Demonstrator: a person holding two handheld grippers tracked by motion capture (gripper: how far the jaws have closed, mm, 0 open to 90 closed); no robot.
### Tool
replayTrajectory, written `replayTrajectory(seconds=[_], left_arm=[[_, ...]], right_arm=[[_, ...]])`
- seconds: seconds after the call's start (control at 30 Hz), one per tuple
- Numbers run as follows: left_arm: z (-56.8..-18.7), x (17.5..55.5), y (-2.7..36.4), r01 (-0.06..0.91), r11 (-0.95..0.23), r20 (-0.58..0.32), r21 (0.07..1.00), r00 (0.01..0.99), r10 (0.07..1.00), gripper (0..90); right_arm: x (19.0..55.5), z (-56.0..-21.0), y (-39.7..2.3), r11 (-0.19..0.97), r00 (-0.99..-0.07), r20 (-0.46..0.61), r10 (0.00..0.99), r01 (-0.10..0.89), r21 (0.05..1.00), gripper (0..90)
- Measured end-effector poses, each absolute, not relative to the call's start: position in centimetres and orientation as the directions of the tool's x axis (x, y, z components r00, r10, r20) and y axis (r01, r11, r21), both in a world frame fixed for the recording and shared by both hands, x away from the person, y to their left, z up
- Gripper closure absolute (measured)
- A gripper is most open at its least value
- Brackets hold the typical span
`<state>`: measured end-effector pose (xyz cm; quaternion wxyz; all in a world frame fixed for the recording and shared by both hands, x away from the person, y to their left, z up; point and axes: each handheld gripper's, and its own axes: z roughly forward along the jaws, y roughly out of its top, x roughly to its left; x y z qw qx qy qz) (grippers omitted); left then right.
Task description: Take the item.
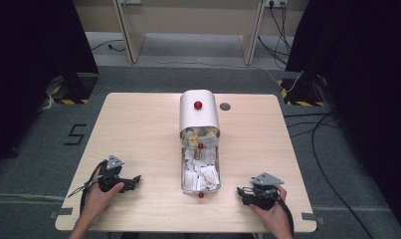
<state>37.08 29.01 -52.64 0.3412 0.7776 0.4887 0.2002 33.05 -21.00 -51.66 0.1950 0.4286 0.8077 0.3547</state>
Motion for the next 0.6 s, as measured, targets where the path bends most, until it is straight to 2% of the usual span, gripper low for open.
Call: replayTrajectory(seconds=[0.6], left_arm=[[-52.63,37.07,28.97,0.617,-0.305,-0.019,0.726,0.461,0.887,0.0]], right_arm=[[32.92,-51.57,-21.01,0.385,-0.565,-0.022,0.824,0.532,0.754,35.2]])
